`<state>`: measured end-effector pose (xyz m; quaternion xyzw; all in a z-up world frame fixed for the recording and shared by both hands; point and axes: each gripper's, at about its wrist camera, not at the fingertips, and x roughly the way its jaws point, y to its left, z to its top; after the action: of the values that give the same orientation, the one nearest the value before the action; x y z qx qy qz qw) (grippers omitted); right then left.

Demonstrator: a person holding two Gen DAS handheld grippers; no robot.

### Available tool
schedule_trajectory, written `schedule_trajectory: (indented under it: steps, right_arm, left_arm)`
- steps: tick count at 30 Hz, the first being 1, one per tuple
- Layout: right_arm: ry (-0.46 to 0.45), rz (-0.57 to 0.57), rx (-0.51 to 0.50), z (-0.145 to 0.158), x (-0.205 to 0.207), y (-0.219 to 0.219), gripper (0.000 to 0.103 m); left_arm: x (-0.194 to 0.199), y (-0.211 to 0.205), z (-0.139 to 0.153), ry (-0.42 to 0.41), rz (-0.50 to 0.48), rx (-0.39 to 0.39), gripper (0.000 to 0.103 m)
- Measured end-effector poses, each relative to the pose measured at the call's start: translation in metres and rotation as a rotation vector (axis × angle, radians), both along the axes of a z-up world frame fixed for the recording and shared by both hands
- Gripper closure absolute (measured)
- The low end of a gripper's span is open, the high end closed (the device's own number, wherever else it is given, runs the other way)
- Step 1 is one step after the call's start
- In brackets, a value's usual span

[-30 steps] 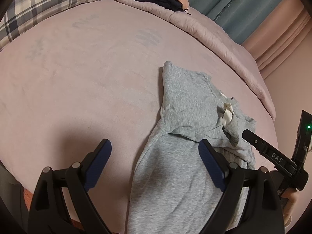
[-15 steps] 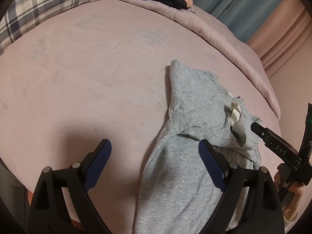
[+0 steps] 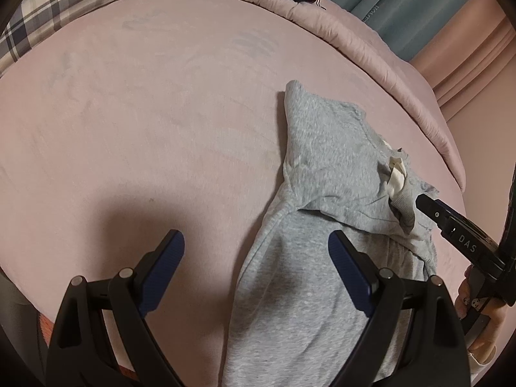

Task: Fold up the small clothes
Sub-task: 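Reach the right gripper to the folded white-lined cuff and close on it, then lift the held sleeve up off the chest with the right gripper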

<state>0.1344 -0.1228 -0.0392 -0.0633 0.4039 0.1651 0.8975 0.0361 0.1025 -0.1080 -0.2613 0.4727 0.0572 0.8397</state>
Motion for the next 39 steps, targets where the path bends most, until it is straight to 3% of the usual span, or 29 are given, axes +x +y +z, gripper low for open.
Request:
schedule_trajectory:
  steps: [18,27,33,34,38,39]
  right_arm:
    - [0.061,0.049,0.001,-0.015,0.001,0.008,0.049]
    - [0.095,0.009,-0.115,-0.045,0.021,0.017,0.049]
    - [0.121,0.016,-0.071,-0.056,0.031,0.013,0.049]
    - [0.126,0.014,-0.051,-0.058,0.032,0.011,0.052]
    - [0.125,-0.004,0.001,-0.056,0.034,0.000,0.082]
    - [0.125,-0.017,0.016,-0.054,0.034,-0.005,0.082]
  left_arm:
    - [-0.001,-0.005,-0.007,0.035,-0.001,-0.011,0.012]
    - [-0.003,-0.006,-0.009,0.045,0.001,-0.013,0.012]
    - [-0.003,-0.005,-0.010,0.042,0.003,-0.016,0.012]
    - [-0.003,-0.004,-0.010,0.042,0.003,-0.018,0.012]
    - [-0.005,-0.003,-0.009,0.041,0.008,-0.008,0.012]
    - [-0.005,-0.003,-0.008,0.040,0.011,-0.005,0.012]
